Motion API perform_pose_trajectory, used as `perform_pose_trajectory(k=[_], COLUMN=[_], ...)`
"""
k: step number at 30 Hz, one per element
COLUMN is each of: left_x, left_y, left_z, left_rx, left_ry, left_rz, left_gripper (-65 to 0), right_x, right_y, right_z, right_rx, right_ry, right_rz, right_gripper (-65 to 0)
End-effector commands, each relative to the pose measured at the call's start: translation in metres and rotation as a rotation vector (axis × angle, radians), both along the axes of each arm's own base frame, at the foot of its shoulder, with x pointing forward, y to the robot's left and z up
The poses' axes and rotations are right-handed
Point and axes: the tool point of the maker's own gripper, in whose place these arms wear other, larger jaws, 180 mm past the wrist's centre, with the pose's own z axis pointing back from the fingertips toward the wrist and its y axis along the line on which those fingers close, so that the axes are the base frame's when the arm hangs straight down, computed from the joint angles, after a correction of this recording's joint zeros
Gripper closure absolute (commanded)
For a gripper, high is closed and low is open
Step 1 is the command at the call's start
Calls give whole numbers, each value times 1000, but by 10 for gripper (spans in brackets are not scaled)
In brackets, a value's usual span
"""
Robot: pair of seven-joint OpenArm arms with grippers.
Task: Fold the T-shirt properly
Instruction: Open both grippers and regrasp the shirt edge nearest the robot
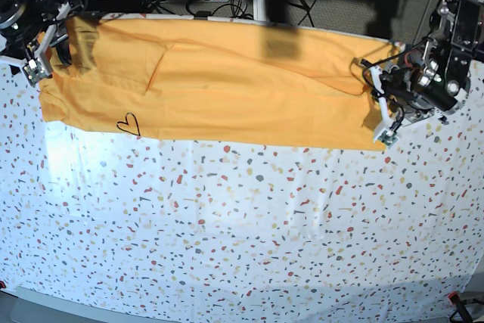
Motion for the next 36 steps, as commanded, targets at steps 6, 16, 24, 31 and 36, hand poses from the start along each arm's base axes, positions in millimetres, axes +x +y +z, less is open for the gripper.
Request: perform_pose_trajectory(k=[6, 16, 24, 31, 36], left_x=[-11, 13, 47, 56, 49], left_y=[18, -3, -50, -40, -18], left_z=[0, 38, 95, 58, 14], left_rx=[45, -13, -216, -153, -77], left_ry=[11, -179, -504, -445, -332], left_rz=[-9, -83, -165, -84, -7], left_gripper=[-207, -207, -207, -206, -206], right_x=[7, 7, 7, 9, 8], right_y=[0, 1, 2, 18, 17], right_z=[11, 11, 12, 15, 14], right_rx=[-3, 0, 7, 130, 123], right_ry=[-42, -47, -48, -65, -57], right_rz=[6, 8, 8, 15, 12], right_gripper=[-248, -248, -248, -248, -248])
